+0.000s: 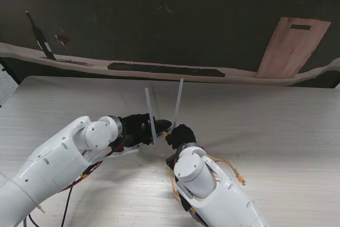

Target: Untangle the Ethernet cable and plug it into the router

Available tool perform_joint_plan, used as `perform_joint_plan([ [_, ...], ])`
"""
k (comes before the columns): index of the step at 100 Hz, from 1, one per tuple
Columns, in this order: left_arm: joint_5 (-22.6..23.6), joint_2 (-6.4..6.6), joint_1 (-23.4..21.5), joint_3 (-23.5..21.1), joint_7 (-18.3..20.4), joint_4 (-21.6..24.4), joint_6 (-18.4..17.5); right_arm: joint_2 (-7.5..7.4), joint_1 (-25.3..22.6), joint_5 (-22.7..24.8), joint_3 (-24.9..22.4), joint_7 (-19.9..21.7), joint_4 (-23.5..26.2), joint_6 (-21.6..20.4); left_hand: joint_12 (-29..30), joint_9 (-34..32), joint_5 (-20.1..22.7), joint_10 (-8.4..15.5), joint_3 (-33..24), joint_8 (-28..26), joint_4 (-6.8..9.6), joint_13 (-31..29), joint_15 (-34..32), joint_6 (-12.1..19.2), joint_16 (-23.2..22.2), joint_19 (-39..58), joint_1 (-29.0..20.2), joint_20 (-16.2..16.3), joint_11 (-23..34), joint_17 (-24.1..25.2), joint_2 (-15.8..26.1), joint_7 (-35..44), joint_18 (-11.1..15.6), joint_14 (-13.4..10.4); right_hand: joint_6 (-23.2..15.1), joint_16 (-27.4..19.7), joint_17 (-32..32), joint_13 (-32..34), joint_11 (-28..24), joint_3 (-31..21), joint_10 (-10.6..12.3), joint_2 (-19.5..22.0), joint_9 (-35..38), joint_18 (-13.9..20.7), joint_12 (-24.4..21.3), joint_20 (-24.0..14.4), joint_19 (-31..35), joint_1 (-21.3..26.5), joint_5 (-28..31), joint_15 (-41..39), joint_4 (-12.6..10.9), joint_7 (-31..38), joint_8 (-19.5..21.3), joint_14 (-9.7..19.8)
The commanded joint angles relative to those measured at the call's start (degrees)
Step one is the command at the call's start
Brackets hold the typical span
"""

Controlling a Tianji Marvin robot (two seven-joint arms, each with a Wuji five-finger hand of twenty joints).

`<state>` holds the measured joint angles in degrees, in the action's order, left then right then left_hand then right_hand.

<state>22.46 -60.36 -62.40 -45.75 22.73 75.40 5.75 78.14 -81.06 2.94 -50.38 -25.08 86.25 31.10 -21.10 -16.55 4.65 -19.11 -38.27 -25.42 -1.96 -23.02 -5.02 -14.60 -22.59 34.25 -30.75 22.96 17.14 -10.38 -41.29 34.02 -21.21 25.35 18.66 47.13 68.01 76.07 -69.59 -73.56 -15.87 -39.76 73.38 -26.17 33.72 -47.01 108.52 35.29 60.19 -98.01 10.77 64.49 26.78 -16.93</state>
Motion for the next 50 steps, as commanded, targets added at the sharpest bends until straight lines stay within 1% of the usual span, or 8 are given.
perform_joint_plan([
  [1,-0.17,-0.04,-3.29,2.02,3.03,-3.42,0.57,0.53,-0.14,-0.83,-0.01,1.07,0.06,0.24,-5.20,-8.18,9.48,7.37,-16.83,-4.26,2.53,-11.76,-30.43,4.16,-5.17,24.93,-28.60,1.39,20.55,-6.94,12.95,17.17,11.18,-10.94,10.91,0.95,-0.38,-1.42,-20.17,-1.41,-4.65,3.41,9.95,2.90,-0.05,3.83,11.31,0.12,7.77,-3.95,-2.09,6.63,1.51,6.91],
  [26,0.02,0.03,-3.57,1.82,3.04,-3.24,0.52,1.16,0.12,-1.23,-0.17,-0.34,-0.71,0.54,-5.20,-8.20,9.45,7.37,-16.88,-4.27,2.44,-11.87,-30.37,4.26,-5.19,25.02,-28.61,1.10,20.55,-7.11,12.86,17.19,11.20,-10.98,10.58,0.69,-0.43,-1.44,-20.08,-1.62,-4.70,3.06,9.95,2.35,-0.17,4.33,11.30,0.18,7.88,-3.99,-1.91,6.35,1.73,6.53],
  [50,0.33,0.05,-3.82,1.46,2.89,-3.13,0.39,1.70,-0.01,-4.01,-1.13,-0.51,-0.77,2.24,-5.21,-8.24,9.41,7.38,-16.93,-4.28,2.34,-12.00,-30.37,4.00,-5.28,25.11,-28.79,0.86,20.57,-7.09,12.79,17.19,11.13,-10.89,10.40,0.59,-0.46,-1.46,-19.91,-1.69,-4.84,3.57,9.96,2.09,-0.27,4.48,11.23,-0.07,8.33,-4.00,-1.71,6.12,1.81,6.31],
])
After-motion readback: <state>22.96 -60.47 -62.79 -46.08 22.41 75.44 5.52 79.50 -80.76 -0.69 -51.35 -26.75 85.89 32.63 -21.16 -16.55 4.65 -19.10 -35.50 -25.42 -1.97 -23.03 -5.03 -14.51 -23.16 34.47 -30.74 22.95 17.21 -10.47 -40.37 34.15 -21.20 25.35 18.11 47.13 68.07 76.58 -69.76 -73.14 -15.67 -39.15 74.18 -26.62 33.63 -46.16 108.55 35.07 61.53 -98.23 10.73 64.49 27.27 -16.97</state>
